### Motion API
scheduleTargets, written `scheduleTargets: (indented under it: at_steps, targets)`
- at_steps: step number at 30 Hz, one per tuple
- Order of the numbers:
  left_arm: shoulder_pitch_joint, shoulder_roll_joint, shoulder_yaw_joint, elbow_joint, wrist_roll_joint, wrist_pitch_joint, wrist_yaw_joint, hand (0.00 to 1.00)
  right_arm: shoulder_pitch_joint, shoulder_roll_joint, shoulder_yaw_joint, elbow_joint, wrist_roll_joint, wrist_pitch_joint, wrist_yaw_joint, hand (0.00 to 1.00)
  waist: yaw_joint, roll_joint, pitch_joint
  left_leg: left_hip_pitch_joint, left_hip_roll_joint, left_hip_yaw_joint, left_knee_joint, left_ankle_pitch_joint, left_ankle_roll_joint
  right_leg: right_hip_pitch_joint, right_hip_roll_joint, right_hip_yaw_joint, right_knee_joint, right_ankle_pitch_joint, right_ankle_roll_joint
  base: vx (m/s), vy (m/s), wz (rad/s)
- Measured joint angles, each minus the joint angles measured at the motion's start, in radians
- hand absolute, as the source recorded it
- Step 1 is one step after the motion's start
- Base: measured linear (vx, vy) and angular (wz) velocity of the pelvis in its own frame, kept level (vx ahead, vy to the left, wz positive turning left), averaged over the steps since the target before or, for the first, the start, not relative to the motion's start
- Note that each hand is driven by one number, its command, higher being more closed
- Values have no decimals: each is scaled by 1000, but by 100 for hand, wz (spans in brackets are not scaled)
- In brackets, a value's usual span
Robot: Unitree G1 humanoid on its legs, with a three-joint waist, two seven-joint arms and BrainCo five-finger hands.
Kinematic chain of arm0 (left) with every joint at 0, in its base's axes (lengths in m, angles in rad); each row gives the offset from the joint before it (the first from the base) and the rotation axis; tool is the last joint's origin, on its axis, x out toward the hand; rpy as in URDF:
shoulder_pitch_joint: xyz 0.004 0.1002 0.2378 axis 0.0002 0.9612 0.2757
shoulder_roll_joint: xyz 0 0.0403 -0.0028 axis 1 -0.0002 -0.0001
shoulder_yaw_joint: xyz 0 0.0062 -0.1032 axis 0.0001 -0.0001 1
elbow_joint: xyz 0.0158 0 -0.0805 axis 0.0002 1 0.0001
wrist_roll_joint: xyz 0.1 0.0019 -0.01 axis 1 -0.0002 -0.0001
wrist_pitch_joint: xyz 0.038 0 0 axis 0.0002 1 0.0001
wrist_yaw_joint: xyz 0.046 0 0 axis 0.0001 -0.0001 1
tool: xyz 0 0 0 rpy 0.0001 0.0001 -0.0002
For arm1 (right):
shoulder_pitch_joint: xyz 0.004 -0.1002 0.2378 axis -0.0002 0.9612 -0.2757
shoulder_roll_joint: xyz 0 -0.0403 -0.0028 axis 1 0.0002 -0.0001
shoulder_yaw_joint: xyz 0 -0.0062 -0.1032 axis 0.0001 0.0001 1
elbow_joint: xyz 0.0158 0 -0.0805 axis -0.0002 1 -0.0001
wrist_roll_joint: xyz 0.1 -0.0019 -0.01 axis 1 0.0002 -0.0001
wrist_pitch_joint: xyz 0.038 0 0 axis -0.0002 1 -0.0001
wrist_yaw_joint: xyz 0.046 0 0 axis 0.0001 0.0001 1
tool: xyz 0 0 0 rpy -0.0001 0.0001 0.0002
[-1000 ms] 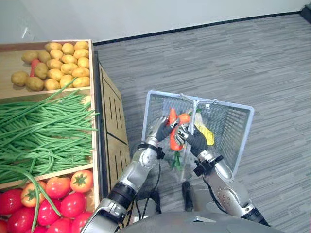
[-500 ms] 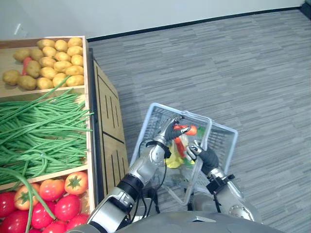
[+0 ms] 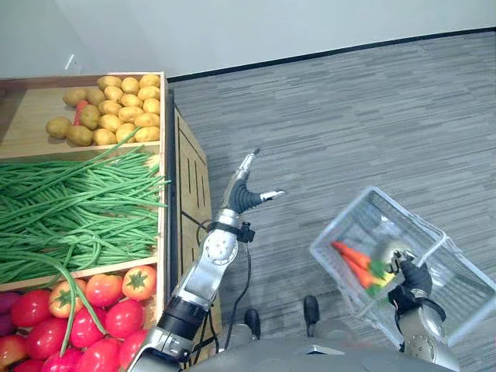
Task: Pick vegetable in the basket
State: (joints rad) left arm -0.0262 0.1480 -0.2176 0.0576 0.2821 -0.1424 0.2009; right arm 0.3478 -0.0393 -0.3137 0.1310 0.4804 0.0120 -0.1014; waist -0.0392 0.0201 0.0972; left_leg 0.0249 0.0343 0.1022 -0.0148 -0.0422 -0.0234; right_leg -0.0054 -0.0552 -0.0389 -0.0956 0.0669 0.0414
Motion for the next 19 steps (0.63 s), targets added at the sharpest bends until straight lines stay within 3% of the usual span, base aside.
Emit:
scheduleTargets:
  at_steps: [4,7,13,19]
  targets:
    - [18,-10,67,144,-8,7,2,0,-12,5,-38,48,-35,0,-25,100,-3,-4,-5,12,0,-3,-8,7,0,10,1,-6,0,1,1,-35,-7,4]
    - [27,0,83,301,48,43,0,0,-40,15,-60,92,-76,2,-34,100,-9,-4,-7,22,1,-2,-22,14,-2,12,2,-6,-6,-4,8,-51,-10,-2]
    - [73,-1,87,559,214,73,-4,0,-75,30,-96,186,-179,6,-60,100,-10,-3,-7,27,1,0,-36,16,-7,9,2,-10,-6,-9,13,-8,-1,0]
    - [107,-2,150,728,262,97,-5,0,-125,30,-138,224,-205,7,-64,100,-7,-3,-7,33,3,1,-37,17,-6,14,3,-12,-5,-9,13,5,0,0]
